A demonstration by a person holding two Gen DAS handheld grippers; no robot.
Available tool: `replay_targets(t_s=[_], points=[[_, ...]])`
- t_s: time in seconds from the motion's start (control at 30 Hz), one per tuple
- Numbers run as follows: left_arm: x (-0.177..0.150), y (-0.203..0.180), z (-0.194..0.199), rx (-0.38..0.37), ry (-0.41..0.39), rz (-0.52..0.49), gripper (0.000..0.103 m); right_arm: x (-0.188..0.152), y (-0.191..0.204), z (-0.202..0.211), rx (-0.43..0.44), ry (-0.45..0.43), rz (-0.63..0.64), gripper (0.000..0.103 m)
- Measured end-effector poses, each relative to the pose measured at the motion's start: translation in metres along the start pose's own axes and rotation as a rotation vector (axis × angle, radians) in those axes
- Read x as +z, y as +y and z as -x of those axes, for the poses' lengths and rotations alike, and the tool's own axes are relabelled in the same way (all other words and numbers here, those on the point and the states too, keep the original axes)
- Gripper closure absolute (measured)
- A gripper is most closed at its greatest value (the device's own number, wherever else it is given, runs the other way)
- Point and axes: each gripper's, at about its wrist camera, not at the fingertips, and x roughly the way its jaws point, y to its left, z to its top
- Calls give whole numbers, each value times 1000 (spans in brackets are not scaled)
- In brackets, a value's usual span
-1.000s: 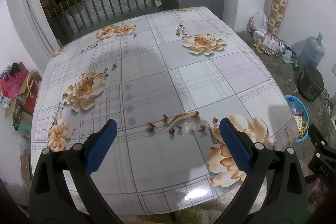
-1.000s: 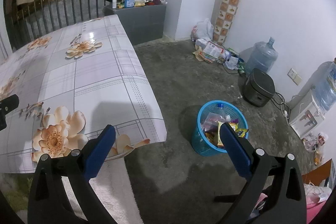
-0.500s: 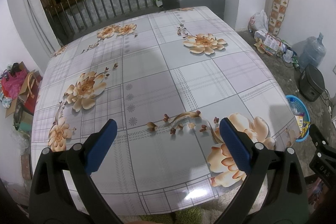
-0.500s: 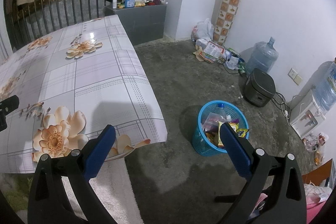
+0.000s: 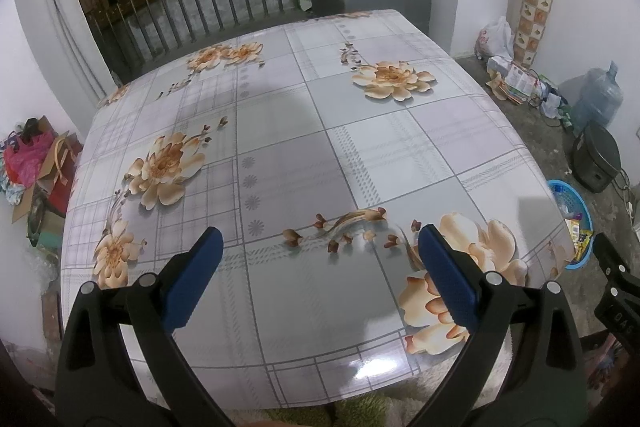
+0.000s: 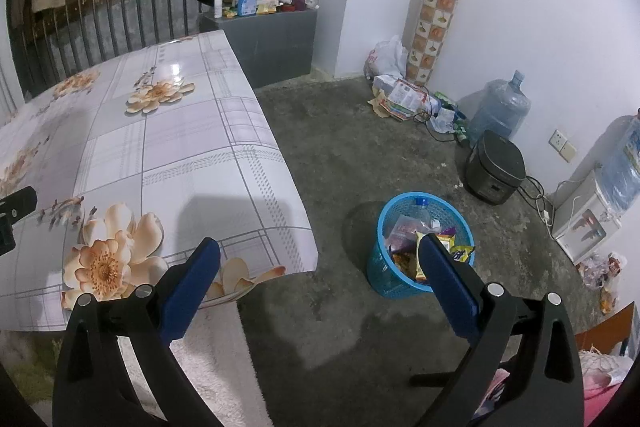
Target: Collect trash
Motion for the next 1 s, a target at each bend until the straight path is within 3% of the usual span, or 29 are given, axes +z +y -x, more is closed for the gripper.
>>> replay_targets(t_s=[1.0], points=[[0,0,-1,1,3,-2,9,3,8,-1,4,-3,-1,7]])
